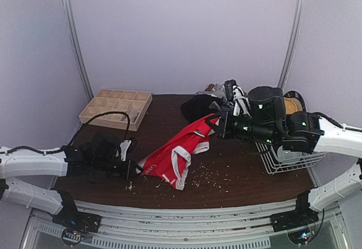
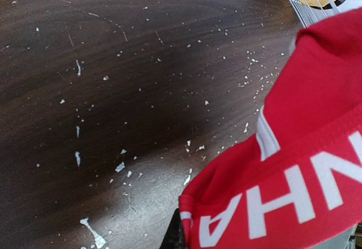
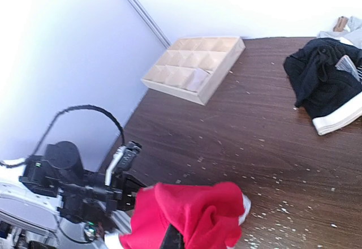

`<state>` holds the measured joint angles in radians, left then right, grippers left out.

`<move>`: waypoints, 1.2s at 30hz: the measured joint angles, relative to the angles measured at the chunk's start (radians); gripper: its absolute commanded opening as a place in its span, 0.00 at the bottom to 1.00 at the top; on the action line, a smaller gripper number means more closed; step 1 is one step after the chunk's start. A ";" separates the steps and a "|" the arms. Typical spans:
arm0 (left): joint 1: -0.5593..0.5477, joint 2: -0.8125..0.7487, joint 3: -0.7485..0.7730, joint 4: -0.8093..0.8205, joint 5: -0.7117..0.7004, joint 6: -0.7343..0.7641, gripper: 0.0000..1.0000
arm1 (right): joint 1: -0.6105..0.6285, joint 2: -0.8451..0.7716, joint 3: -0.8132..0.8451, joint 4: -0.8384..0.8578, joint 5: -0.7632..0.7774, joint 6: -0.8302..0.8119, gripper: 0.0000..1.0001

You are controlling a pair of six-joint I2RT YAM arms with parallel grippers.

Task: Roll the underwear
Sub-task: Pick up the underwear from the center of the board, then place the underwear at the center of the board.

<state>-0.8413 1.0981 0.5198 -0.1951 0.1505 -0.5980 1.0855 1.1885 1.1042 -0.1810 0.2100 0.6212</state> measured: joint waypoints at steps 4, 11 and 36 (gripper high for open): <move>-0.039 0.061 0.000 0.029 0.003 -0.001 0.00 | -0.005 0.059 0.023 -0.092 0.018 -0.016 0.00; -0.087 0.146 0.000 0.041 0.006 -0.016 0.00 | -0.020 0.129 0.010 -0.143 0.012 0.011 0.00; -0.087 -0.095 0.552 -0.460 -0.447 0.242 0.00 | -0.072 0.347 -0.114 0.400 -0.257 0.048 0.00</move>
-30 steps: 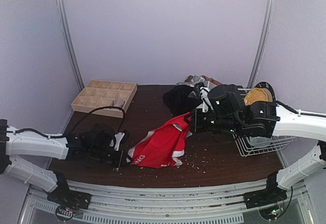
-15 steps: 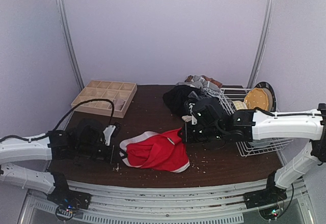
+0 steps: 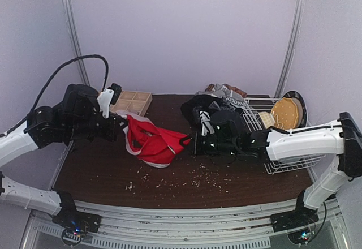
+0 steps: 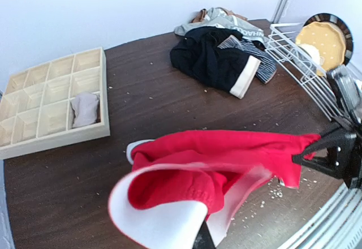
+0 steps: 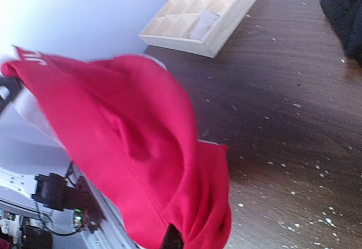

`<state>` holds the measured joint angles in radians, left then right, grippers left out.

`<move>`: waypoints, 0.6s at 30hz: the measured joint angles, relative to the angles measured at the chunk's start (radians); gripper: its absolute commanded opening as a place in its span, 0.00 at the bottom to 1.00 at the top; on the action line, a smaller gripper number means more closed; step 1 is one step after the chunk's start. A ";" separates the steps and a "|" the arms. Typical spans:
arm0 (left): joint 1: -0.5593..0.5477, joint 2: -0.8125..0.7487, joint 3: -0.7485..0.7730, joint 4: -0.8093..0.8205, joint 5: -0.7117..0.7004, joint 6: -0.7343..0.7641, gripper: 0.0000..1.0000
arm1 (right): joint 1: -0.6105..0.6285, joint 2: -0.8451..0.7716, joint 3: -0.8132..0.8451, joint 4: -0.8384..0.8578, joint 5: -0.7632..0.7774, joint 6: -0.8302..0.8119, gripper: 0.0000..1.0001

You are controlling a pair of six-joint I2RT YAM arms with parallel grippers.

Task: Roll the underwear
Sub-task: Place the underwear at the center of the board.

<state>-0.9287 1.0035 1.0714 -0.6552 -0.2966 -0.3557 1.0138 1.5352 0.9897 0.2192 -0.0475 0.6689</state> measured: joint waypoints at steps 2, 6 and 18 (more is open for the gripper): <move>0.000 0.082 0.061 -0.004 -0.051 0.036 0.00 | -0.003 0.000 -0.074 0.043 0.029 -0.008 0.00; 0.000 0.261 0.069 0.016 -0.077 0.055 0.00 | -0.005 0.011 -0.246 0.082 0.066 0.012 0.09; 0.000 0.497 -0.002 0.073 0.022 0.039 0.00 | 0.087 -0.125 -0.403 -0.079 0.166 0.012 0.59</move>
<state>-0.9287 1.5002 1.0691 -0.5823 -0.2749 -0.3168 1.1011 1.4105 0.5869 0.1406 0.1188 0.6811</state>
